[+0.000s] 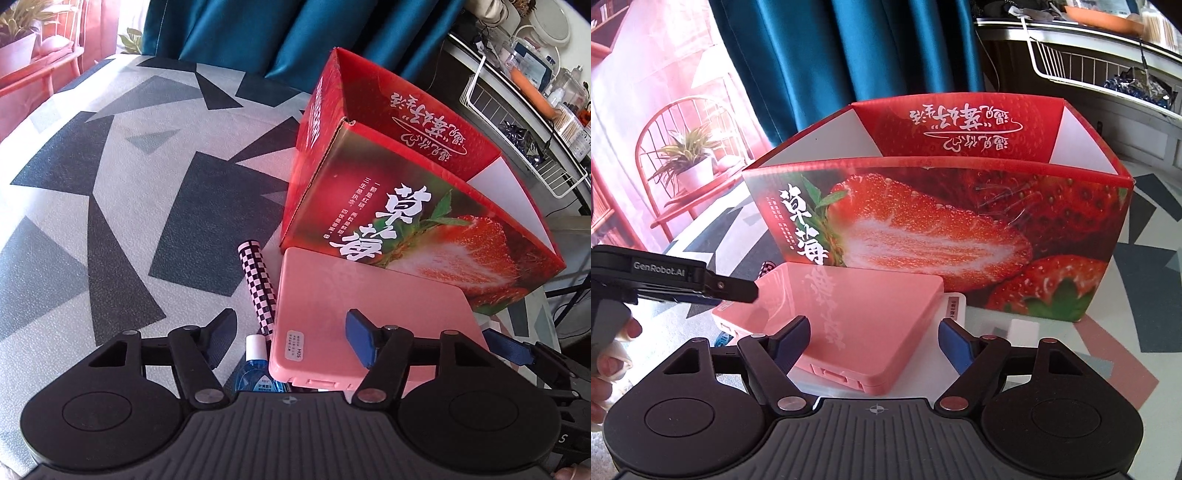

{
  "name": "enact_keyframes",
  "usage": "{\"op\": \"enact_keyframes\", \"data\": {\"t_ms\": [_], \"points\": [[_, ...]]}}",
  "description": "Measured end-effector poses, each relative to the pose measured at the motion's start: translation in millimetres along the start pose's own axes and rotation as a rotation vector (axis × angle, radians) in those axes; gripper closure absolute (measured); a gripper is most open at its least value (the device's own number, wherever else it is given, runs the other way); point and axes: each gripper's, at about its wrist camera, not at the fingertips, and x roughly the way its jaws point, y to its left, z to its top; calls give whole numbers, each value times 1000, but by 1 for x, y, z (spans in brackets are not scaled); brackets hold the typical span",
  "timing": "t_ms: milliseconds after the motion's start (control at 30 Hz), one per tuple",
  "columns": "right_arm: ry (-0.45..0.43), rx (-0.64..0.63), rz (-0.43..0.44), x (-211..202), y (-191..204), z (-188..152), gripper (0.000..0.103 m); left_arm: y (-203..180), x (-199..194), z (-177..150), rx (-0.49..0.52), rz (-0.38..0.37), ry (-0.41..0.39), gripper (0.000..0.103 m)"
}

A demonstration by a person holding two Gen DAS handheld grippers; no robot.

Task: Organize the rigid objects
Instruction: 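Lower the left tool onto the pink rectangular case and close on it, then lift the pink case with the left tool and carry it over the box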

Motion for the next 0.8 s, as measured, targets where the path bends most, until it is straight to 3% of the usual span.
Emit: {"op": "enact_keyframes", "data": {"t_ms": [367,800], "points": [[-8,-2,1,2,0,-1,29,-4,9,-1,-3,-104,28,36],[-23,-23,-5,-1,3,-6,30,-9,10,-4,27,-104,5,35]]}}
